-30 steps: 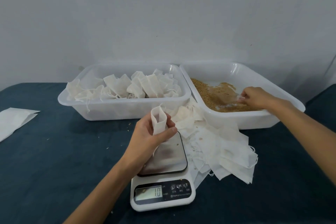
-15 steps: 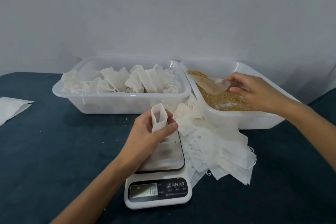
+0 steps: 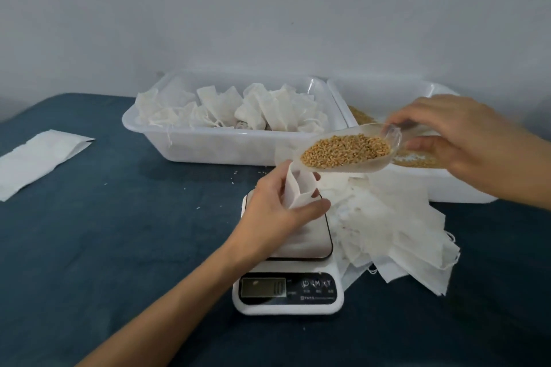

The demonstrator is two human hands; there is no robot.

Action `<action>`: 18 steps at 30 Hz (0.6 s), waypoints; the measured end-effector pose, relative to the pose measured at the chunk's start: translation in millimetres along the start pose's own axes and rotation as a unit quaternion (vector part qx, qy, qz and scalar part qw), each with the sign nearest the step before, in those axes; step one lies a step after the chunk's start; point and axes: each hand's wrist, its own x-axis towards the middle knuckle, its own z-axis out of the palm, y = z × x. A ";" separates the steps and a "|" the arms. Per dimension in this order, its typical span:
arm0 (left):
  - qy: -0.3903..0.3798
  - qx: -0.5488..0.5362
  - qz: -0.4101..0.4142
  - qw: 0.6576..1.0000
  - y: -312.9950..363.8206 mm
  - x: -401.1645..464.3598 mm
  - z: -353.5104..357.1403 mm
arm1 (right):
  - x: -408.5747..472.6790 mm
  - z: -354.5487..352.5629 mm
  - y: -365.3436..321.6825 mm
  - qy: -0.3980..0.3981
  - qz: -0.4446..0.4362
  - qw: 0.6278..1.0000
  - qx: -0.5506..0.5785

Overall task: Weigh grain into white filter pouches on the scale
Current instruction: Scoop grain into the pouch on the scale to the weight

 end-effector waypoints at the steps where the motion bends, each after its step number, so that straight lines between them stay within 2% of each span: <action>1: -0.004 0.000 -0.001 1.000 0.8 0.1 -0.5 | 1.0 0.4 -0.1 0.006 -0.012 1.000 -0.018; 18: -0.002 -0.010 0.000 1.000 -0.8 1.4 -2.3 | 4.6 -4.4 -2.9 0.017 -0.073 0.988 -0.133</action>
